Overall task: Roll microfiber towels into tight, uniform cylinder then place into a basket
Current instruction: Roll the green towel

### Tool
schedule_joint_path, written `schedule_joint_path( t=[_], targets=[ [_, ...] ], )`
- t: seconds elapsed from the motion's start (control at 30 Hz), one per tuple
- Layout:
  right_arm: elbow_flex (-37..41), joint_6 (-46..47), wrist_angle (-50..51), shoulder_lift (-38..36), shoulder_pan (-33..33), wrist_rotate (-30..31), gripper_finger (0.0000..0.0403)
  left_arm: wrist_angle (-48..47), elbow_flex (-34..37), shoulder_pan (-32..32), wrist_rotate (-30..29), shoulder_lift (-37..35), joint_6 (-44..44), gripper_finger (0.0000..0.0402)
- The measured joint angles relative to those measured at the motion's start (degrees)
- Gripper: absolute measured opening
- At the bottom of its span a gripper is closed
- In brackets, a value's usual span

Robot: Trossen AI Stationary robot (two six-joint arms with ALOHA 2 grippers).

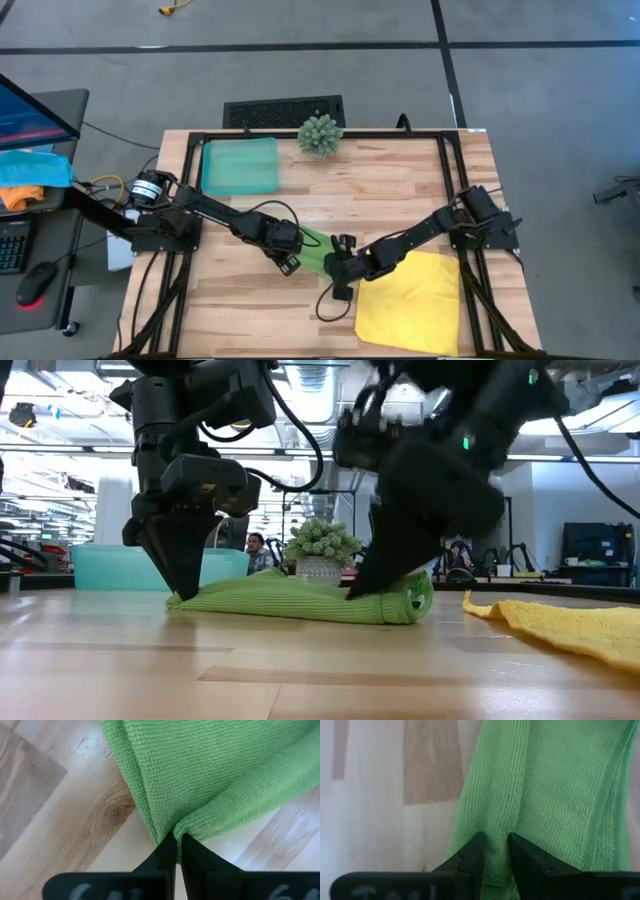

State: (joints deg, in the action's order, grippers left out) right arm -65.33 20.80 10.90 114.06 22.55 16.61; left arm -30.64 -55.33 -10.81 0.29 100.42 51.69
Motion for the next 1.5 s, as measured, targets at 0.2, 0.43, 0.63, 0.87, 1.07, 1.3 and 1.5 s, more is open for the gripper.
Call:
schedule_joint_path(
  t=[0.2,0.43,0.63,0.87,1.07,1.3,1.5],
  targets=[
    [-0.1,0.8,1.4,0.1,0.2,-0.2,0.0112,0.9,0.0,0.0,-0.8,0.1,-4.7,0.0008],
    [-0.1,0.8,1.5,0.2,0.2,-0.3,0.0112,1.0,0.0,-0.2,-1.1,0.1,-5.7,0.0066],
    [0.0,0.8,1.6,0.2,0.2,-0.4,0.0112,1.0,0.0,-0.3,-1.5,0.1,-10.9,0.0136],
    [0.1,0.8,1.8,0.3,0.2,-0.5,0.0112,0.4,0.0,-1.0,-2.1,-0.5,-18.5,0.0164],
    [0.1,0.8,1.9,0.3,0.2,-0.6,0.0112,-4.6,0.2,-2.5,-9.7,-5.4,-19.5,0.0165],
    [0.1,0.7,2.1,0.3,0.2,-0.7,0.0112,-8.1,0.2,-10.0,-25.1,-13.4,-24.9,0.0165],
    [0.1,0.8,2.0,0.3,0.2,-0.7,0.0112,1.6,0.3,-18.1,-26.4,-11.5,-39.7,0.0165]
  ],
)
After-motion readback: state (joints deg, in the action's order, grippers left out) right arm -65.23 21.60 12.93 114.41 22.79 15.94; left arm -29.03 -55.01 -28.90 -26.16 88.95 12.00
